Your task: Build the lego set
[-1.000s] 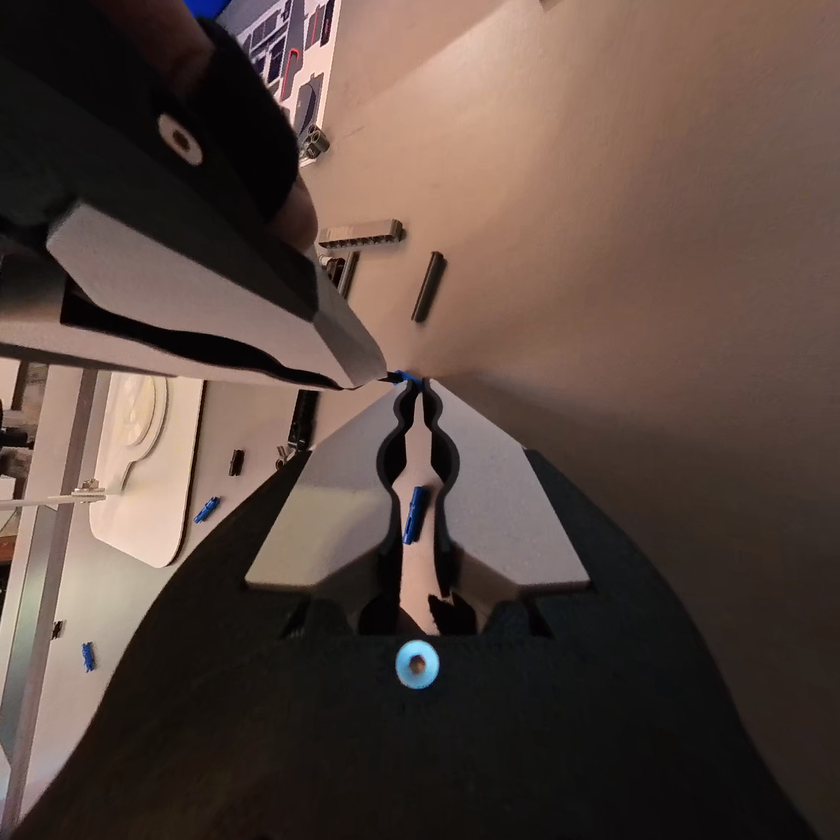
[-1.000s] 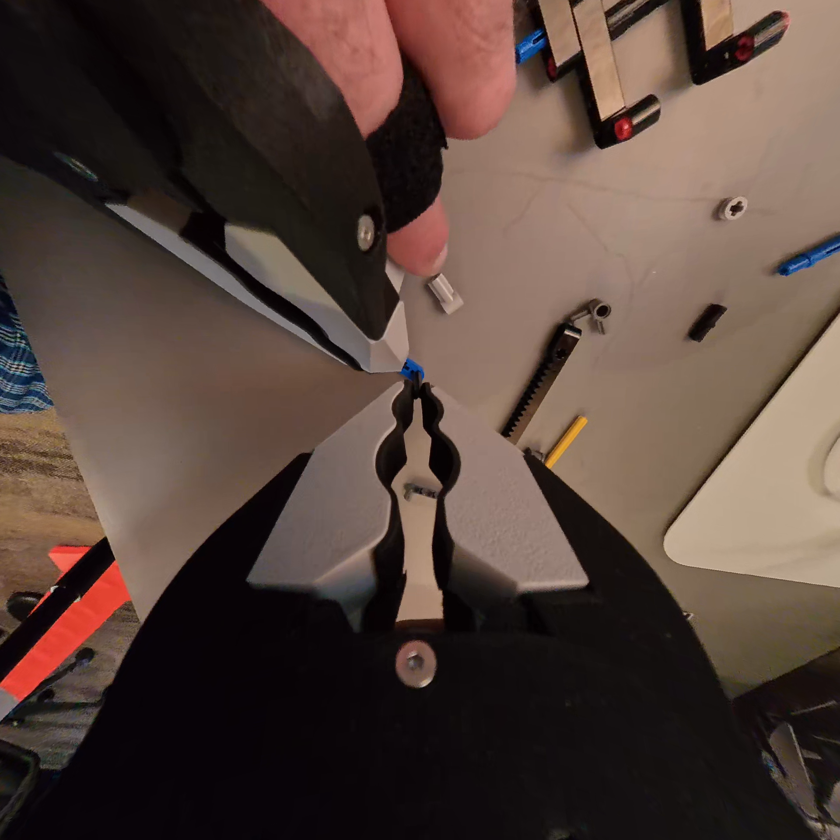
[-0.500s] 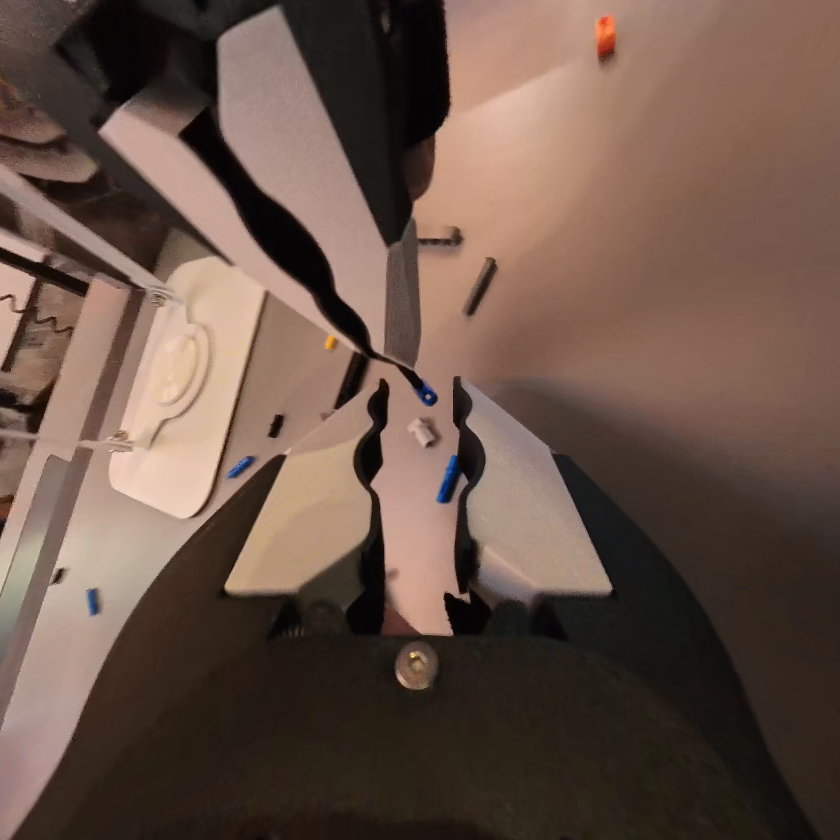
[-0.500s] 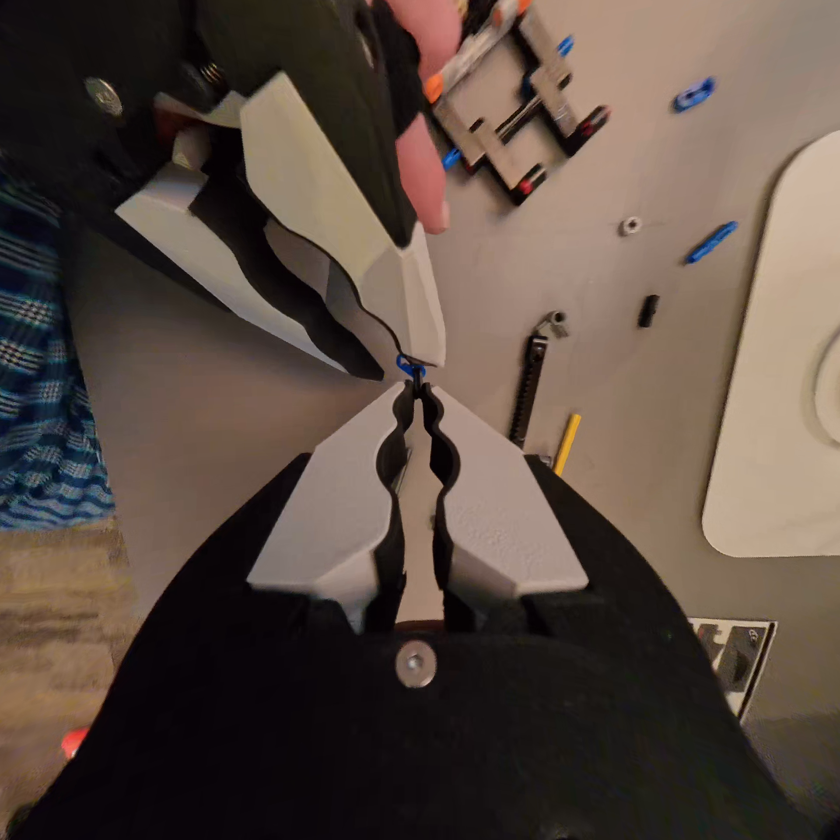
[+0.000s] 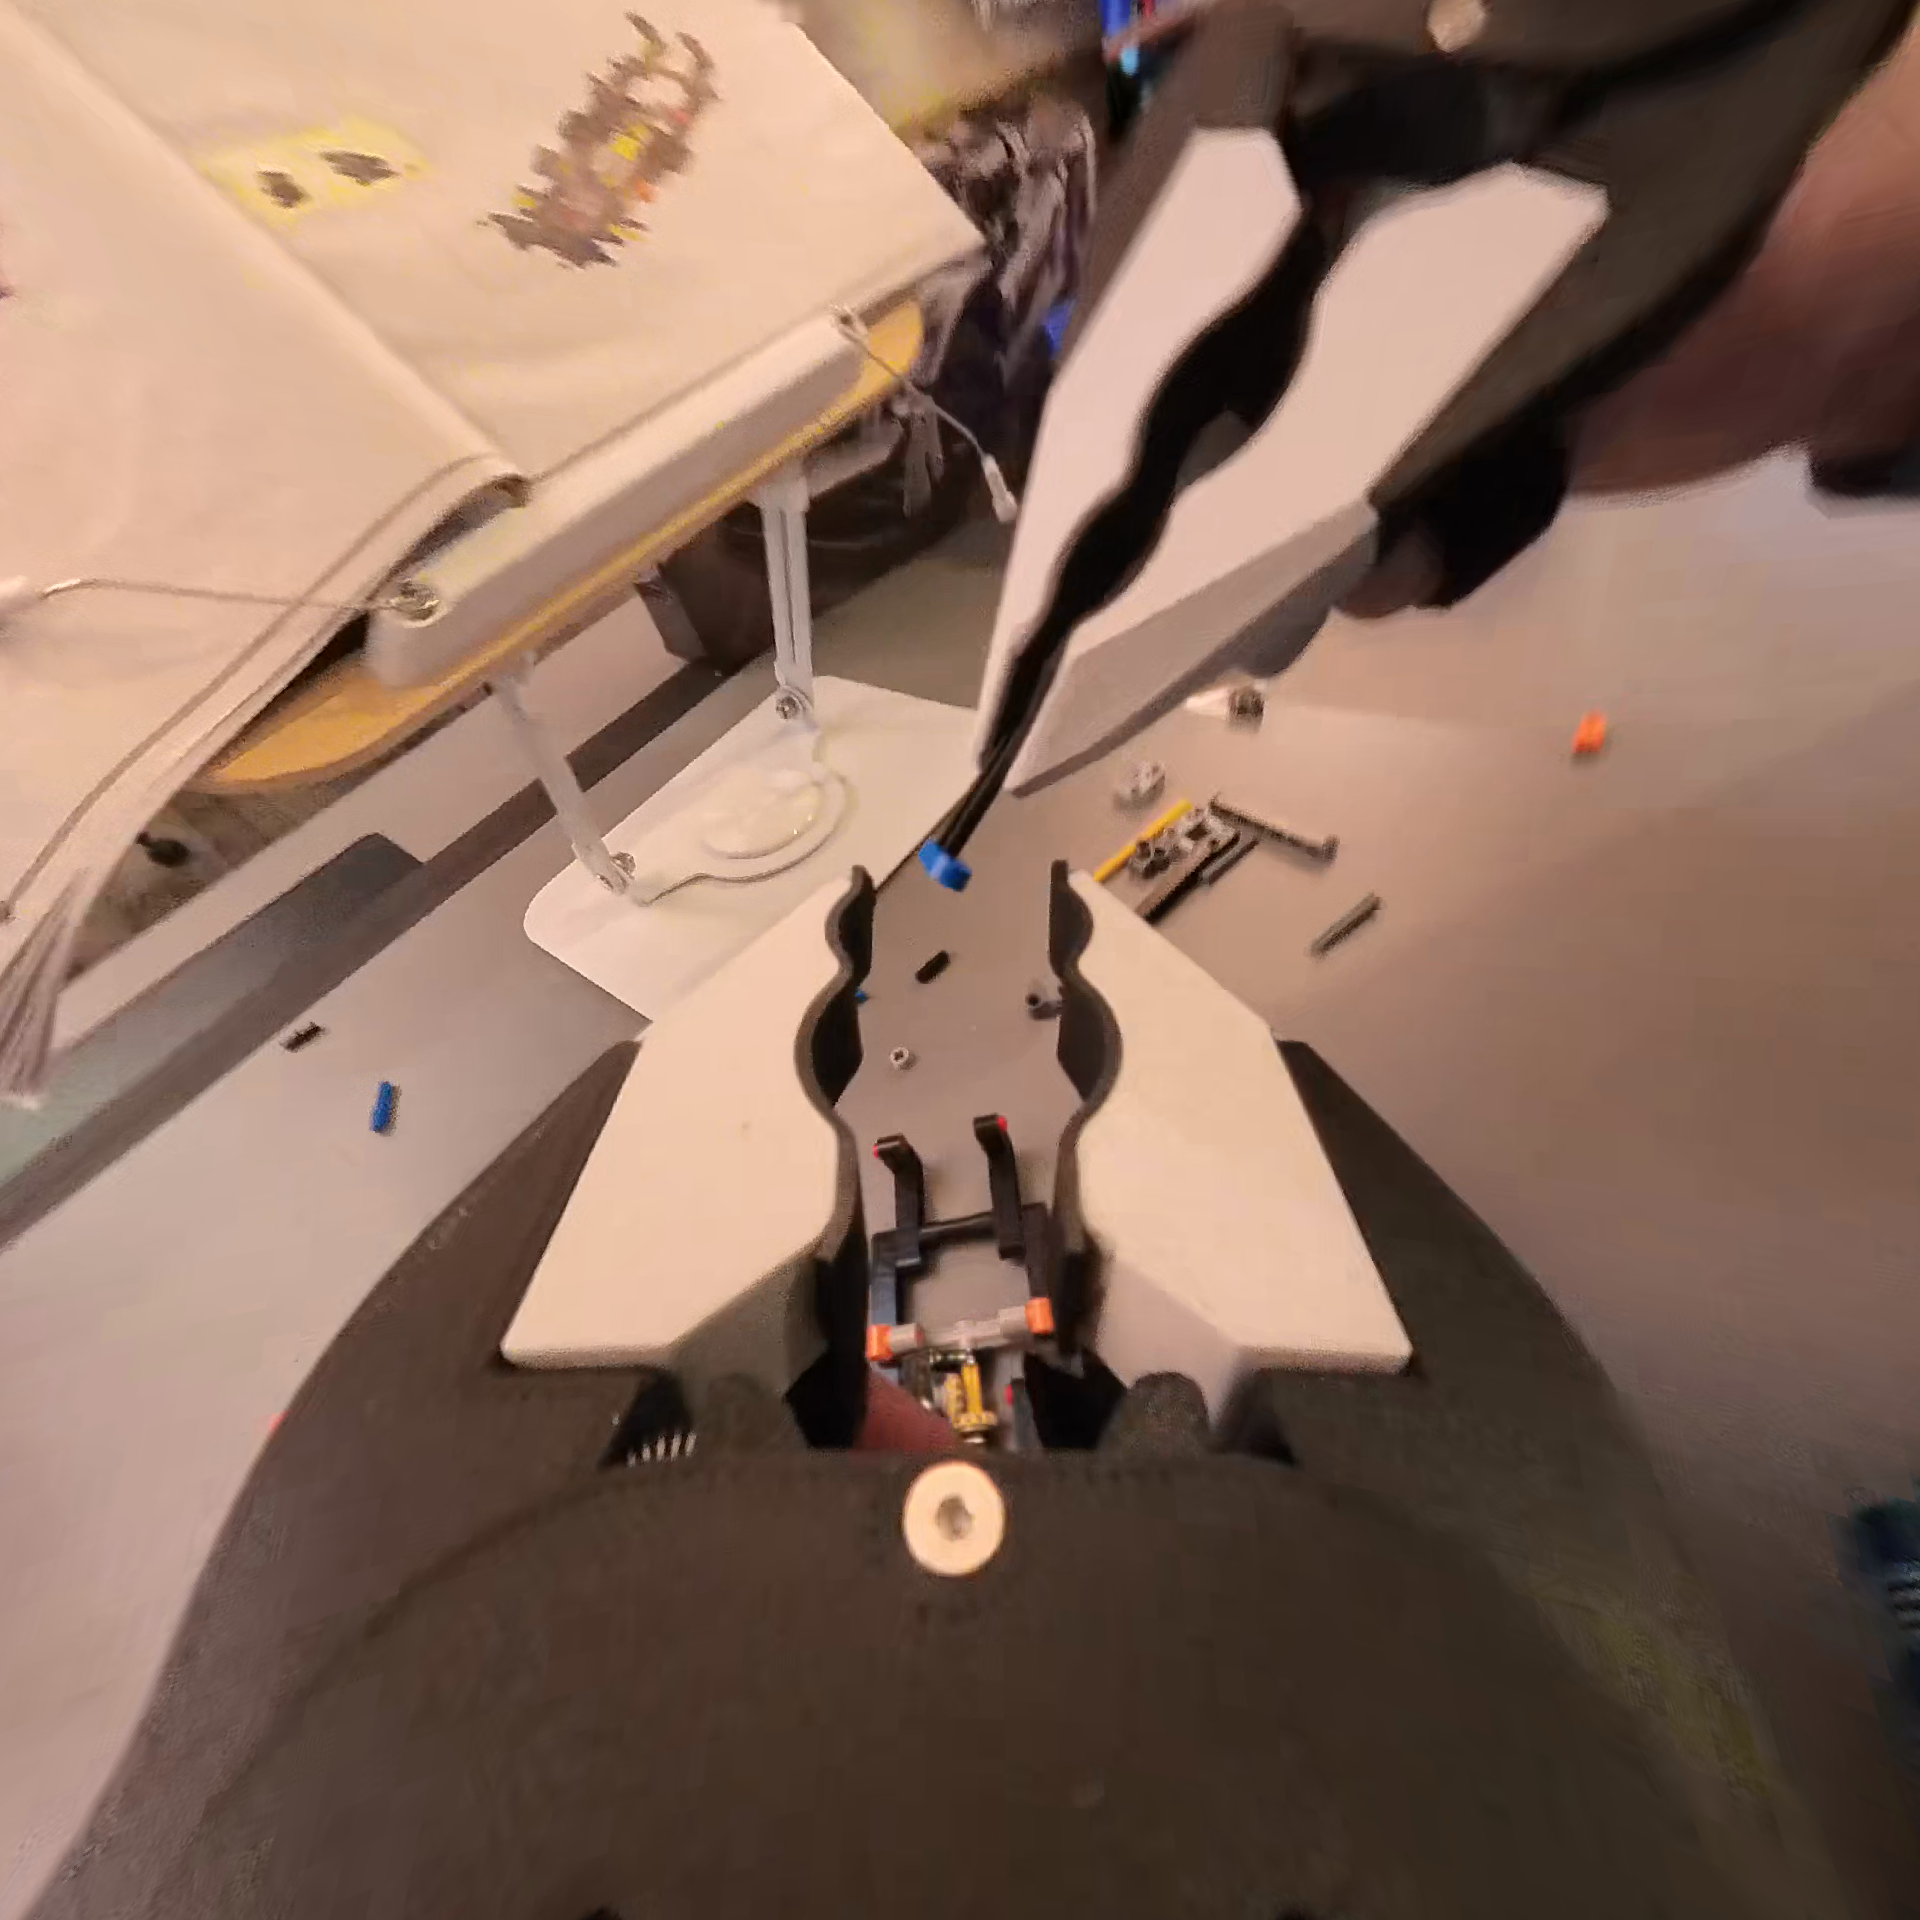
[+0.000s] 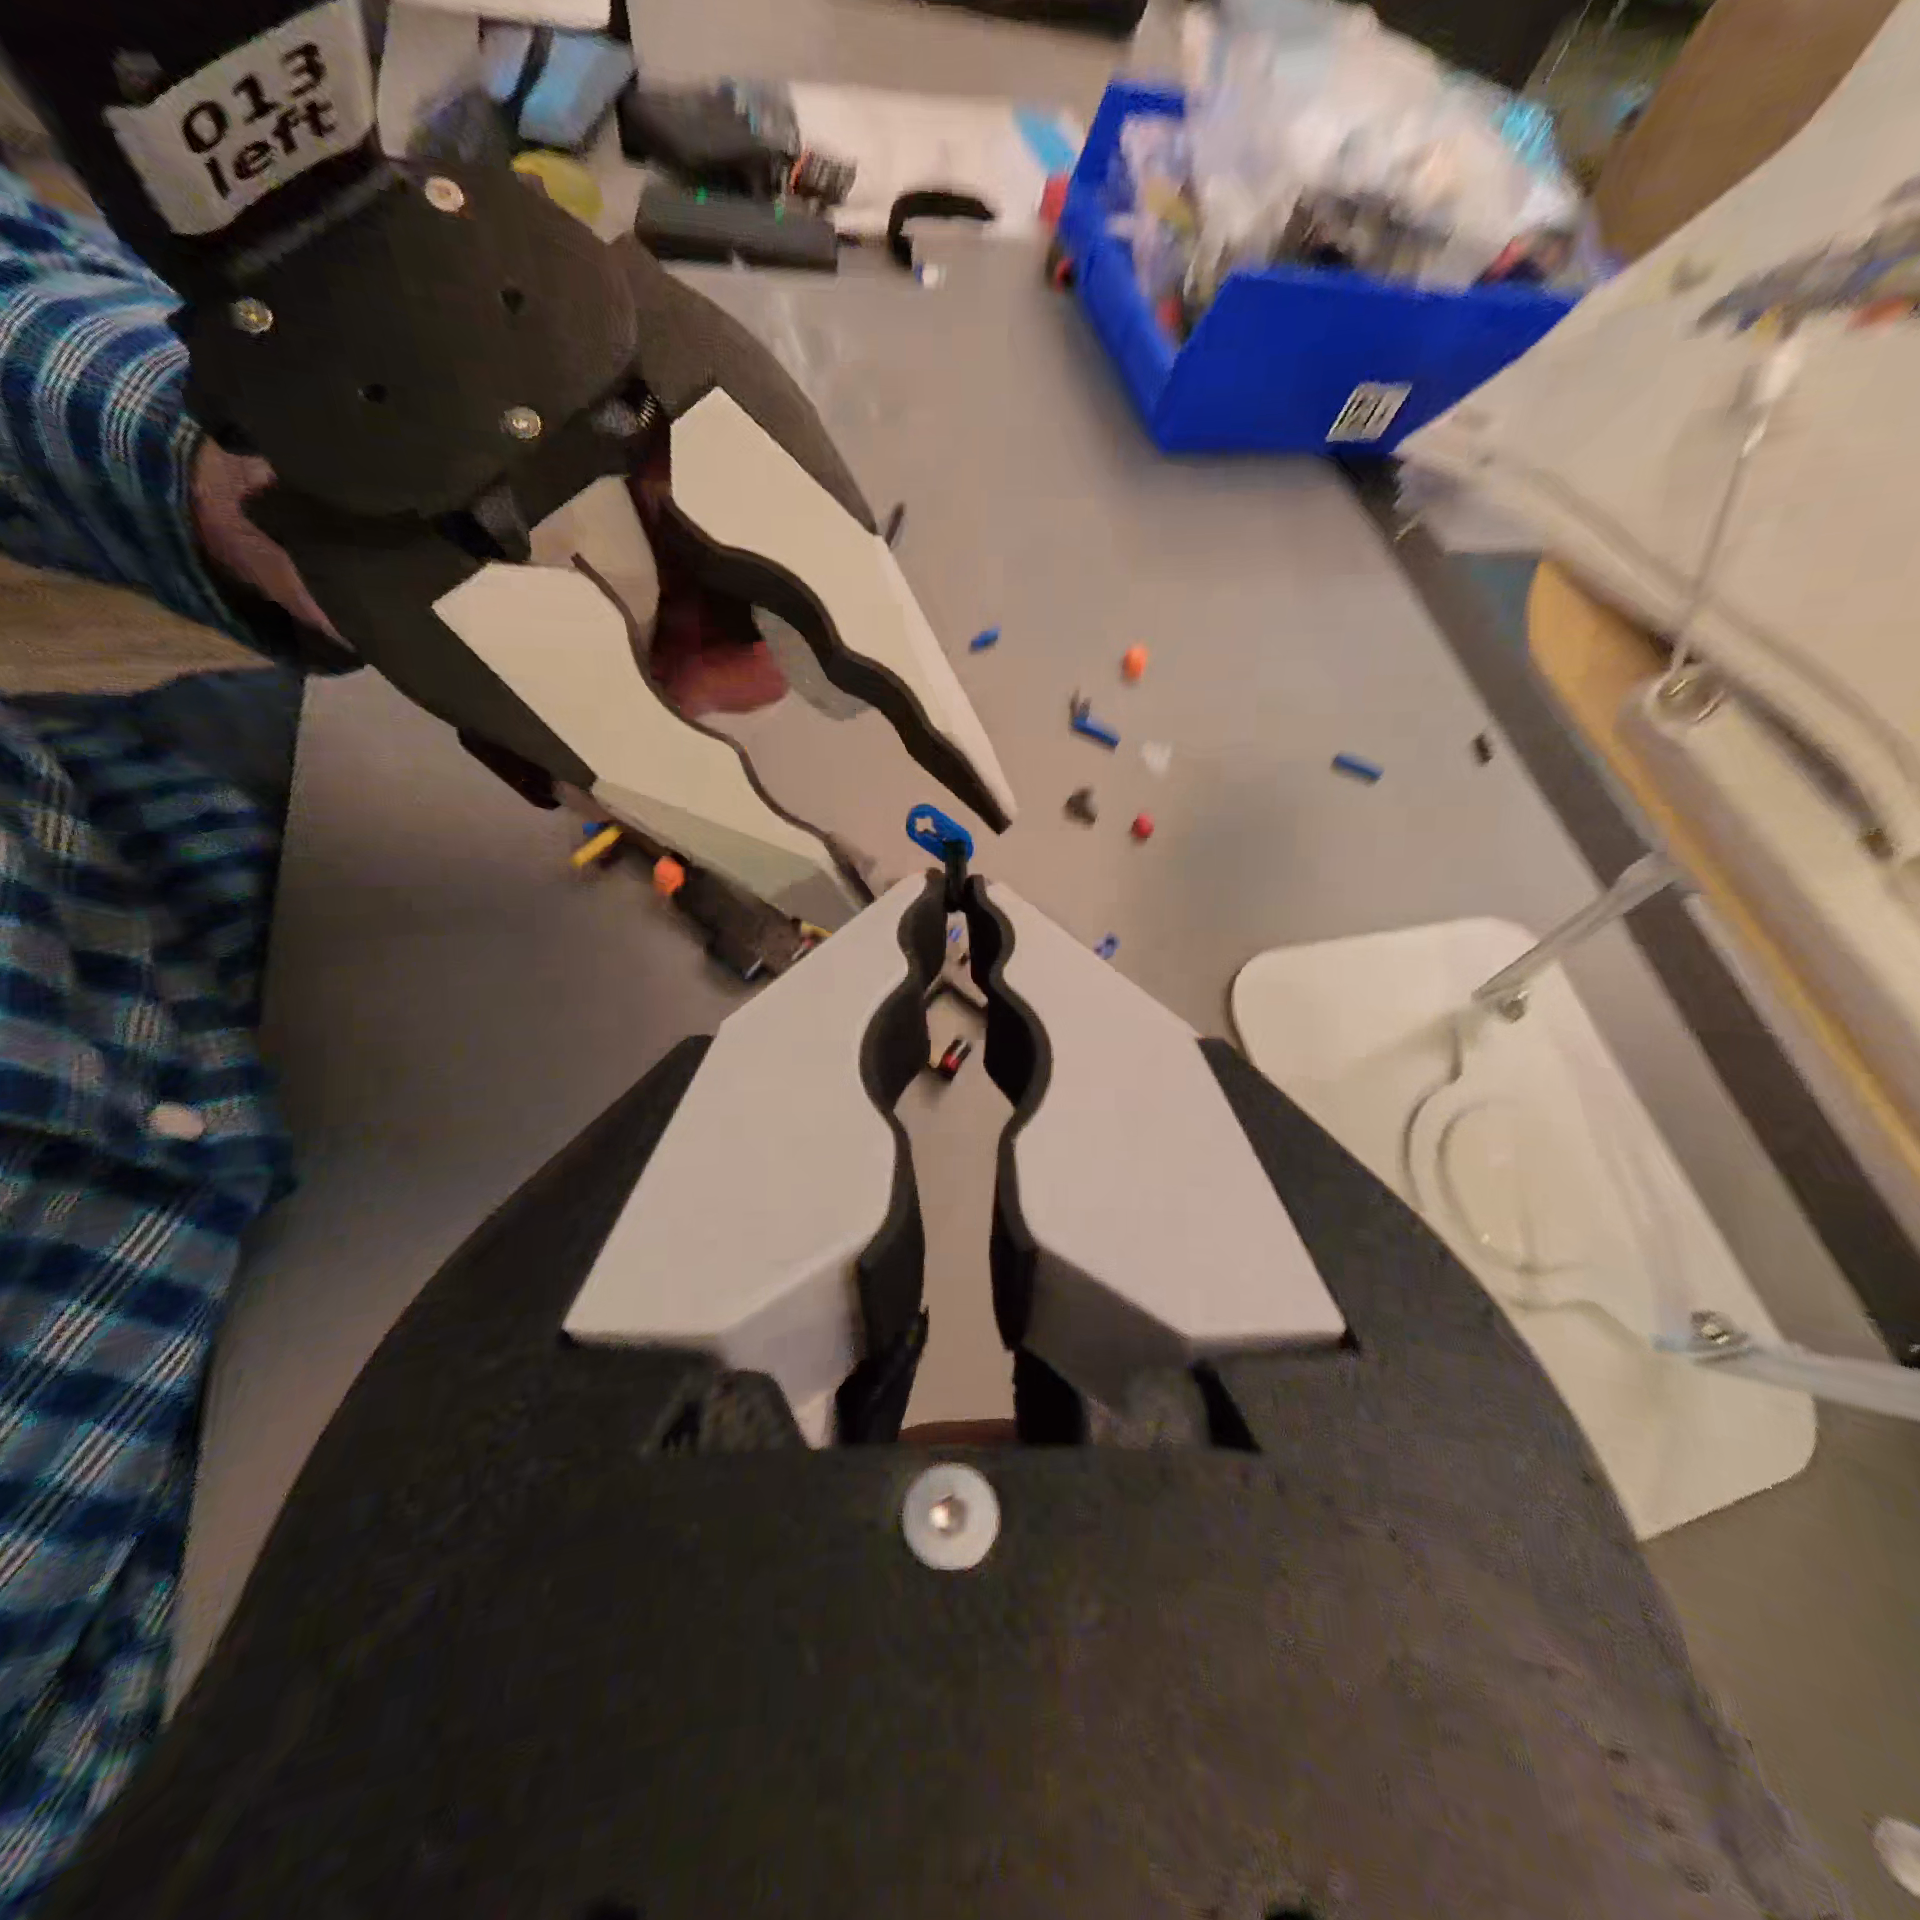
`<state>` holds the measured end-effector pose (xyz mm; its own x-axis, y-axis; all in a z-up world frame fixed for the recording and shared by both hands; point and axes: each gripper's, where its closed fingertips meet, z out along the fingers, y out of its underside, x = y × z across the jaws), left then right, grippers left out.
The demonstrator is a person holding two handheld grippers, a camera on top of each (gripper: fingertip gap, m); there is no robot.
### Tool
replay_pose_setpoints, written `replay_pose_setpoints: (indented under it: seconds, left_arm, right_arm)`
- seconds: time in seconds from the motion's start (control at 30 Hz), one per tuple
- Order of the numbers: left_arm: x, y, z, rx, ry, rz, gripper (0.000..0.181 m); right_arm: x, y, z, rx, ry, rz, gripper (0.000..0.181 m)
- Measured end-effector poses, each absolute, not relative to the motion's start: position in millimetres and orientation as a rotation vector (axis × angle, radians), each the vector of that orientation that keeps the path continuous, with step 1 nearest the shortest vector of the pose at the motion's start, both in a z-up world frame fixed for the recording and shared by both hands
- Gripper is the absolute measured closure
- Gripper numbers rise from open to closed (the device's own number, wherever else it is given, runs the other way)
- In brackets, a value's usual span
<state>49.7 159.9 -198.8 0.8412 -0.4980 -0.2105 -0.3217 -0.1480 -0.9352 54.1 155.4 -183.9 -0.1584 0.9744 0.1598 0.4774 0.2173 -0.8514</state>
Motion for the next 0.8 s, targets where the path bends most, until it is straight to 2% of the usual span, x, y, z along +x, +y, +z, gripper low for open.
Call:
replay_pose_setpoints:
  seconds: [0.27,0.57,0.8]
  left_arm:
    - [15.9,145.5,-157.2,-1.656,0.245,-0.579,0.152]
    - [3.7,138.3,-148.2,-1.596,0.202,-0.558,0.166]
    - [-5.8,135.6,-141.8,-1.563,0.207,-0.543,0.159]
  right_arm:
    - [28.6,142.5,-158.7,-1.125,-1.678,0.677,0.180]
    - [4.0,128.8,-158.4,-0.964,-1.678,0.470,0.180]
    - [-7.5,133.0,-151.3,-0.906,-1.629,0.372,0.180]
